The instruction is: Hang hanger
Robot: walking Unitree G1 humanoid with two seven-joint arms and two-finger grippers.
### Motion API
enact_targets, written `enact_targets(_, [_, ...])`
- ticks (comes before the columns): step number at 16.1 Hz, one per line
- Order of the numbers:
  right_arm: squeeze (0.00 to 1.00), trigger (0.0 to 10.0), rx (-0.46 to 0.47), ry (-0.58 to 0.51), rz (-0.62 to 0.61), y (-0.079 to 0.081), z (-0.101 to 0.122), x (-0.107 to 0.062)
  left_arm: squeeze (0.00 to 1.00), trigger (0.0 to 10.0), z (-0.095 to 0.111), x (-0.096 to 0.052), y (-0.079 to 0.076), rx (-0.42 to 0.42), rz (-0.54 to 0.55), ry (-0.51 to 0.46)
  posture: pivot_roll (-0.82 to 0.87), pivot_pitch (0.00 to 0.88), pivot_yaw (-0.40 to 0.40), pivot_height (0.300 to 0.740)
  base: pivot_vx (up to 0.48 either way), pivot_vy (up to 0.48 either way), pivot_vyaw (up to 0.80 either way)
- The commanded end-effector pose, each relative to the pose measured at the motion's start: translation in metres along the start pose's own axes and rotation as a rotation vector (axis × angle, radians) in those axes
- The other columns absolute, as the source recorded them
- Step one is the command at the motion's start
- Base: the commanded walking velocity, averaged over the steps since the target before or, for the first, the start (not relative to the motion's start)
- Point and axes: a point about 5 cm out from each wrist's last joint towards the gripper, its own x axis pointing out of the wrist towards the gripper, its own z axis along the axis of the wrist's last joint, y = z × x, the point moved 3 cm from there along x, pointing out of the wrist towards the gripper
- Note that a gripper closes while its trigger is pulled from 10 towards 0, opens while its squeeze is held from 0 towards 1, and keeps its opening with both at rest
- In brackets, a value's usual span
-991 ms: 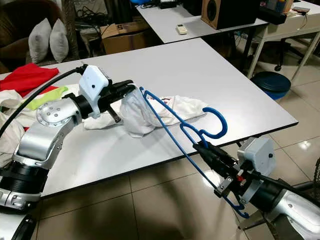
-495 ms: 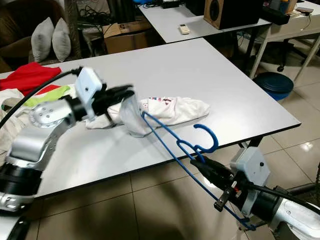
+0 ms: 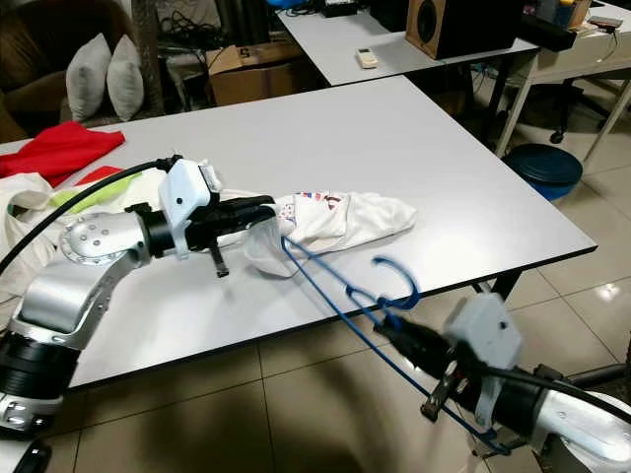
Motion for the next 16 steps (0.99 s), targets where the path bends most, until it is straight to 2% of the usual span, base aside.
enact_targets(1, [0.0, 10.0, -0.022, 0.051, 0.023, 0.0, -0.006, 0.002, 0.0, 0.0, 0.015, 0.0, 0.007, 0.018, 0.033, -0.059, -0.32, 0.0, 0.092, 0.74, 0.0, 0.0, 0.0])
enact_targets(2, [0.0, 10.0, -0.044, 0.104, 0.002, -0.006, -0.014, 0.002, 0.0, 0.0, 0.025, 0.0, 0.006, -0.018, 0.021, -0.118, -0.32, 0.0, 0.089, 0.74, 0.0, 0.0, 0.0])
enact_targets(4, [0.0, 10.0, -0.064, 0.138, -0.076, -0.019, -0.018, 0.003, 0.0, 0.0, 0.029, -0.004, 0.002, -0.045, -0.019, -0.143, -0.32, 0.0, 0.086, 0.74, 0.0, 0.0, 0.0])
enact_targets(5, [0.0, 10.0, -0.081, 0.14, -0.134, -0.028, -0.018, 0.002, 0.0, 0.0, 0.026, -0.006, 0.002, -0.045, -0.015, -0.125, -0.32, 0.0, 0.086, 0.74, 0.0, 0.0, 0.0])
enact_targets(6, [0.0, 10.0, -0.112, 0.135, -0.276, -0.049, -0.016, -0.002, 0.0, 0.0, 0.017, -0.01, 0.005, -0.034, -0.002, -0.073, -0.32, 0.0, 0.084, 0.74, 0.0, 0.0, 0.0])
enact_targets(7, [0.0, 10.0, -0.127, 0.122, -0.355, -0.062, -0.013, -0.006, 0.0, 0.0, 0.011, -0.013, 0.006, -0.029, -0.006, -0.034, -0.32, 0.0, 0.085, 0.74, 0.0, 0.0, 0.0])
enact_targets(9, [0.0, 10.0, -0.145, 0.115, -0.422, -0.072, -0.01, -0.012, 0.0, 0.0, 0.001, -0.017, 0.003, -0.016, -0.032, 0.028, -0.32, 0.0, 0.087, 0.74, 0.0, 0.0, 0.0])
enact_targets(13, [0.0, 10.0, -0.135, 0.083, -0.44, -0.074, -0.007, -0.017, 0.0, 0.0, -0.004, -0.021, 0.009, 0.001, 0.002, 0.06, -0.32, 0.0, 0.088, 0.74, 0.0, 0.0, 0.0])
enact_targets(16, [0.0, 10.0, -0.121, 0.014, -0.281, -0.051, 0.001, -0.009, 0.0, 0.0, 0.004, -0.013, 0.016, 0.002, 0.07, 0.011, -0.33, 0.0, 0.092, 0.74, 0.0, 0.0, 0.0])
